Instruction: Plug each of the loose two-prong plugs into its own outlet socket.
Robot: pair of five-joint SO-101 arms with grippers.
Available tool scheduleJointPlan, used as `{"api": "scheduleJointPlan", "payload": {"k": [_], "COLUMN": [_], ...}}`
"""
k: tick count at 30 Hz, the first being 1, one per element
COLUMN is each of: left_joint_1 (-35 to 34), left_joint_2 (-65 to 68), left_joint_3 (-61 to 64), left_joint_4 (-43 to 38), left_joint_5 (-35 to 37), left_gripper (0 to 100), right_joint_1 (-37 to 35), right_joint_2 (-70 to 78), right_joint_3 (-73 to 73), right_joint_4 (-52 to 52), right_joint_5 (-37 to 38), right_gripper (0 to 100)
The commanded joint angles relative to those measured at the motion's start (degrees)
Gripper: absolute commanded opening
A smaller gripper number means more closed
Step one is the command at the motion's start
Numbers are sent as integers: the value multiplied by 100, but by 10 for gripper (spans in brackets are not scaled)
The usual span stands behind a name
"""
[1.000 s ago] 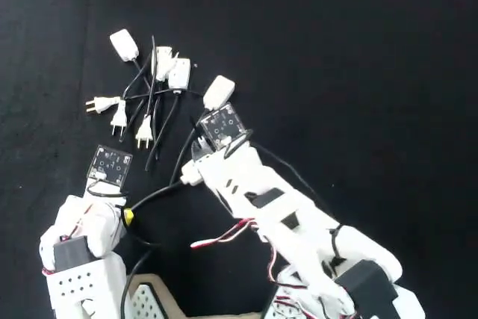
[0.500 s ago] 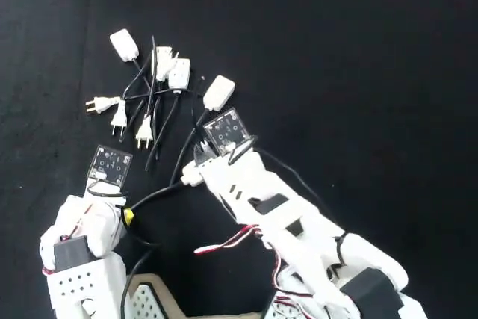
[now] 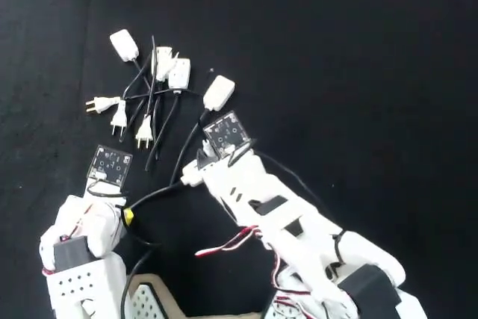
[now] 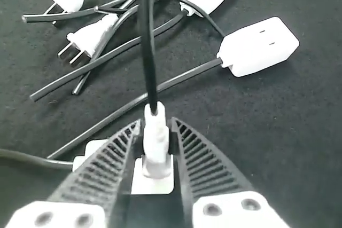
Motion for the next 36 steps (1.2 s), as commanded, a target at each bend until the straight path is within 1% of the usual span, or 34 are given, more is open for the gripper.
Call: {"api": "scheduleJointPlan", "payload": {"k": [1, 14, 24, 26, 28, 32, 34, 36], "left_joint_1": [48, 66, 48, 48, 48, 40, 40, 40], "left_joint_2": [-44, -44, -44, -44, -44, -44, -44, -44], "left_joint_3": [-75, -75, -84, -84, -84, -84, -84, -84], "left_joint_4": [44, 44, 44, 44, 44, 44, 44, 44], "left_joint_5": [-44, -44, -44, -44, -44, -44, -44, -44], "left_gripper": [248, 248, 248, 248, 248, 248, 248, 248], "right_joint_1": [-79, -62, -70, -70, -53, -44, -44, -44], "right_joint_2": [-40, -1297, -1393, -1393, -1393, -1385, -1385, -1367], "right_joint_3": [-48, 549, 541, 532, 532, 532, 488, 277], "right_joint_4": [-9, 0, 0, 0, 0, 9, 193, 677], "right_joint_5": [-26, -26, -18, 0, 0, 0, 0, 0], "right_gripper": [92, 96, 92, 73, 8, 12, 11, 11]}}
